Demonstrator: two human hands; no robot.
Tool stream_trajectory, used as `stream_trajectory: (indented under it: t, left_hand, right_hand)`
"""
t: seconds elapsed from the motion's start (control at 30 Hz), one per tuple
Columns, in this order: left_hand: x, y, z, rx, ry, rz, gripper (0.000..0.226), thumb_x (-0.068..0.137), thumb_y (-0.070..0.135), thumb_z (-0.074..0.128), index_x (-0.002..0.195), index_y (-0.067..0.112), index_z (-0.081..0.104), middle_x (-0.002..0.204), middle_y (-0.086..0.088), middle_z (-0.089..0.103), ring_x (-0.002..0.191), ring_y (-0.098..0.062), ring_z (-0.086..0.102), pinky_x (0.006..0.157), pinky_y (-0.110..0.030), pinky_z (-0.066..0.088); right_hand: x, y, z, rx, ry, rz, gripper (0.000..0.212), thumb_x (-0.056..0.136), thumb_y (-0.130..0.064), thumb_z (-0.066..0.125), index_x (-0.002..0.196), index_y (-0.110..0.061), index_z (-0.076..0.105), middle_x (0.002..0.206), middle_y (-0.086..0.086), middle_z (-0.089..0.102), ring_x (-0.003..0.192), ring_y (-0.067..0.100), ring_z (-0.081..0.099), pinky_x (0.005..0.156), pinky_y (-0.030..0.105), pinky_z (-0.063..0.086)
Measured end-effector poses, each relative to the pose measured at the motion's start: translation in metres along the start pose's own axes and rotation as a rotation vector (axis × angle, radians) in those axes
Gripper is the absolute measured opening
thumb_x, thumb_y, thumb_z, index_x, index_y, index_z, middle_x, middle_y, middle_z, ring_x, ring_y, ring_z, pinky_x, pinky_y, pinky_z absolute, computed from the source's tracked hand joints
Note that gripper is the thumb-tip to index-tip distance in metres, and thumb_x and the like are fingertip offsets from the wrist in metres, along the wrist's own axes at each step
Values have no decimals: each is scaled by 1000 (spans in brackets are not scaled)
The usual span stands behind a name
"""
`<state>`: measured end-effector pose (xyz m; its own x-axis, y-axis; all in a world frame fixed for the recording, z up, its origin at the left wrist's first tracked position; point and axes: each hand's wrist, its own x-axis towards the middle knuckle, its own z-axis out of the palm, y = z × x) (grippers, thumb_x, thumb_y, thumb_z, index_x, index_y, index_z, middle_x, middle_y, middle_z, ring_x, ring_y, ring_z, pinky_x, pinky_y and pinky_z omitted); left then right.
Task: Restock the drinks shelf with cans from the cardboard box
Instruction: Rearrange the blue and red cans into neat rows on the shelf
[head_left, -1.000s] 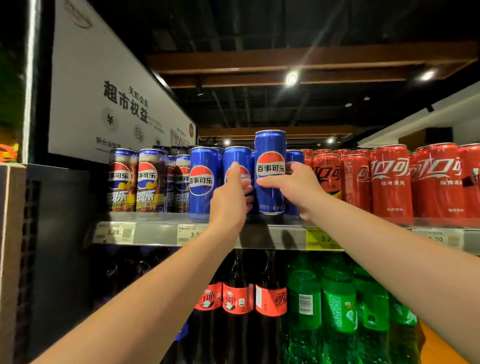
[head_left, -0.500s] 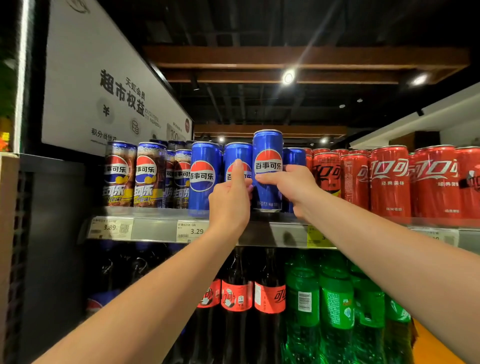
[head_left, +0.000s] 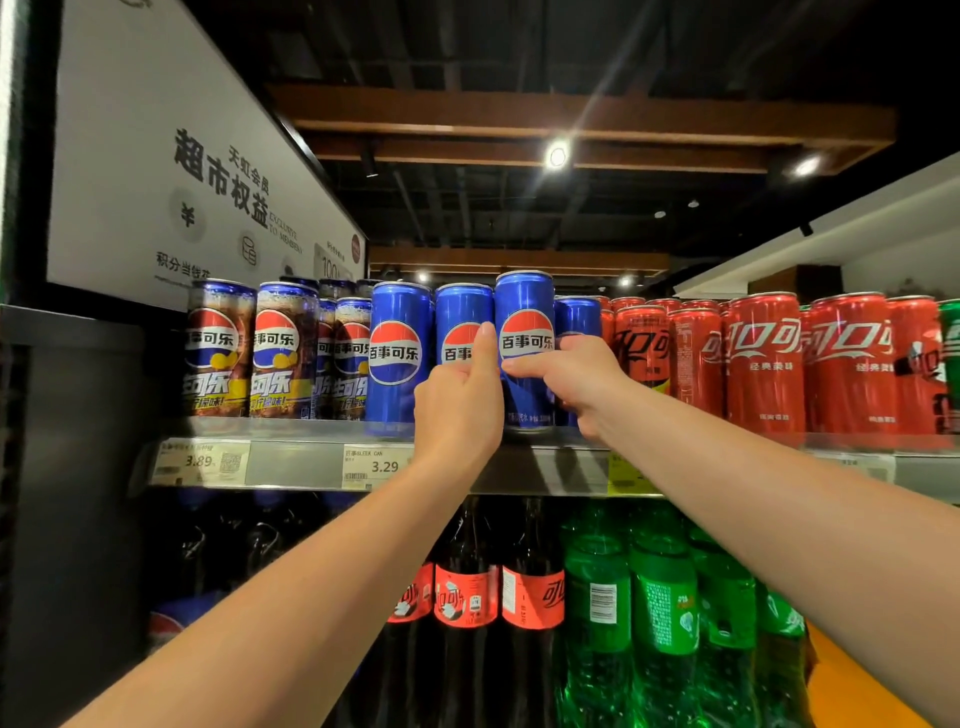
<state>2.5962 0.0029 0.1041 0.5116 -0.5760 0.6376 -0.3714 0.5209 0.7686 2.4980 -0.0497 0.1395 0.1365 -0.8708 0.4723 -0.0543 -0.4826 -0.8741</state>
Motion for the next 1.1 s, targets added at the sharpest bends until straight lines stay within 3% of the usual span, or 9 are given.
stream_trajectory:
  t: [0.13,0.33,0.5,0.73,0.9,1.03,1.1]
  left_hand:
    - [3,-2,0,22,11,16,57,87,67,38,57,24,62,64,5,67,70,-11,65,70,-34,54]
    - [7,0,-2,30,-27,-18,60,87,68,37,66,18,63,84,-9,70,84,-25,66,85,-47,53]
    - [9,1,-3,49,-67,-43,64,86,69,37,81,12,66,92,-12,70,89,-27,66,87,-46,53]
    - [11,1,-2,52,-99,-67,69,83,72,36,96,11,67,98,-9,68,91,-24,65,89,-44,52]
    - [9,6,-4,-1,-132,-115,81,69,77,32,102,11,66,105,-9,67,99,-26,62,95,-45,47]
    - [6,4,-5,-2,-117,-91,60,79,70,38,78,17,65,91,-7,70,90,-23,66,89,-45,52]
    - [4,3,-5,31,-117,-60,54,84,66,39,69,20,63,83,-4,70,84,-21,67,87,-45,54]
  right_hand:
    - [-2,2,1,-13,26,-9,49,71,-15,82,114,-12,59,106,5,67,96,21,65,85,43,56]
    - [-4,4,4,-53,23,18,50,71,-14,82,115,-12,57,107,7,67,93,22,64,78,37,54]
    - [-5,5,4,-71,89,29,49,65,-17,86,108,-10,63,104,7,69,95,25,67,85,45,56]
    - [-11,7,-1,-143,130,6,44,66,-22,86,103,-11,65,98,5,69,88,20,68,77,36,58]
    - [-15,4,-5,-166,88,-6,39,72,-19,81,105,-8,65,98,8,68,87,20,68,77,37,59]
    - [-19,7,-8,-212,78,-52,29,79,-18,73,105,-8,64,96,5,67,81,13,65,58,25,52]
    - [-22,8,-11,-232,76,-55,23,81,-19,69,100,-6,66,92,8,68,81,17,67,63,30,56]
